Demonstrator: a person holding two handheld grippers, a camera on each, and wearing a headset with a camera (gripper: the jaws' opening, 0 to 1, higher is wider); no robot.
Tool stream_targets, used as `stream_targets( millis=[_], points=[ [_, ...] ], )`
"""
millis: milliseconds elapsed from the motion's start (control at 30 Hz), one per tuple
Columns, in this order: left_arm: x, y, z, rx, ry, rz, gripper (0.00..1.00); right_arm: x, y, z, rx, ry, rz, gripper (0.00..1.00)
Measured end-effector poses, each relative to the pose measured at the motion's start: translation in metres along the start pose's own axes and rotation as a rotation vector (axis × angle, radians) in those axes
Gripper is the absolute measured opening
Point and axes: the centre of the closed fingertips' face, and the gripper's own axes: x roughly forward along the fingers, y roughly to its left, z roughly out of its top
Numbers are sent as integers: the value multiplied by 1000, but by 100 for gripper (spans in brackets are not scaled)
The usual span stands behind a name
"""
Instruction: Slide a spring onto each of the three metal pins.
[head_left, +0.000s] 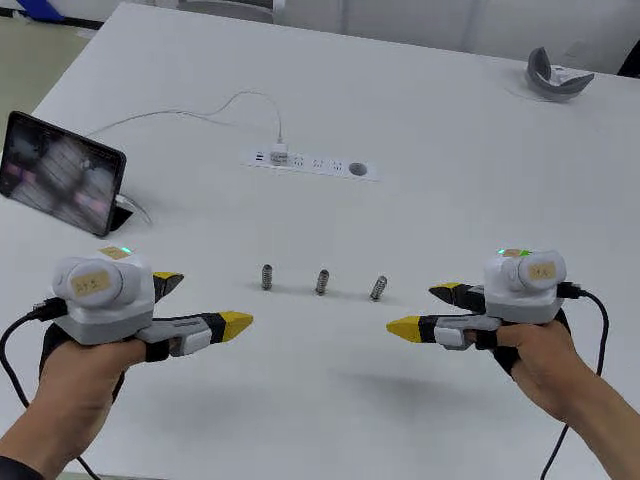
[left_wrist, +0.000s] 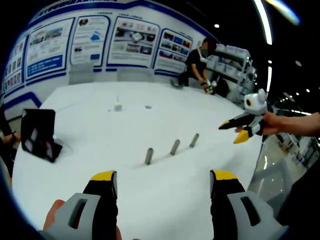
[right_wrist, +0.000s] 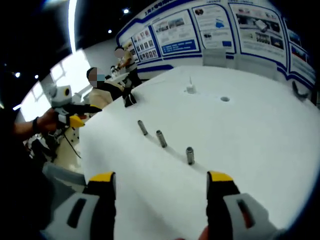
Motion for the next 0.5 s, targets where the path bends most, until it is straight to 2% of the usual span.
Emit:
stream_targets(
  millis=[367,500],
  points=[
    [-2,-5,-1,21,18,-17,80,-4,11,-11,47,-37,-21,79],
    [-2,-4,-1,21,20,-12,81,-3,17,-13,58,-45,-21,80]
  ],
)
